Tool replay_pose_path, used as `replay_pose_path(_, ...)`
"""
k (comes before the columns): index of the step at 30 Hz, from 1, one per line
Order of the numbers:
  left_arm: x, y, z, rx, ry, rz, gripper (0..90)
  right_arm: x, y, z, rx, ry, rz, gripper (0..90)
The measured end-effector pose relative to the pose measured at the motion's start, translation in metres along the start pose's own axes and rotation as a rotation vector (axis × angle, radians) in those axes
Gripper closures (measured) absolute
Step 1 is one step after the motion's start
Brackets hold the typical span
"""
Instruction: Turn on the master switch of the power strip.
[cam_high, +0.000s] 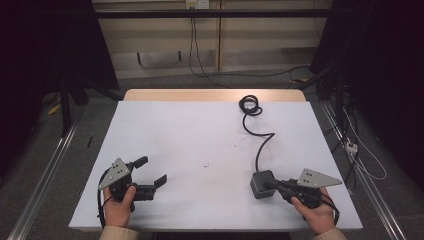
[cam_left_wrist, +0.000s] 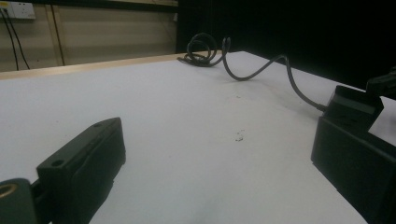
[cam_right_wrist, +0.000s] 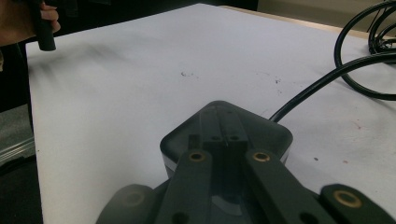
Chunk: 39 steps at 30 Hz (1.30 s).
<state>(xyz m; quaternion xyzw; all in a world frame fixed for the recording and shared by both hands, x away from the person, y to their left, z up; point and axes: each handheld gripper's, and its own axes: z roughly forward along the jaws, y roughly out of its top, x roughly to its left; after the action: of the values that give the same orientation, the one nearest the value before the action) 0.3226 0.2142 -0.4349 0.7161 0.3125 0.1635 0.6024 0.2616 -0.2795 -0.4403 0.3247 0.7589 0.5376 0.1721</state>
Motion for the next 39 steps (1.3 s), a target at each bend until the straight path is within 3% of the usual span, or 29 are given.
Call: replay_pose_path(39, -0.0020, 0.0002, 0.0011, 0.002, 0.000, 0.003, 2.7, 0.0018, 0.0021, 0.0003, 0.020, -0.011, -0.002, 90.0)
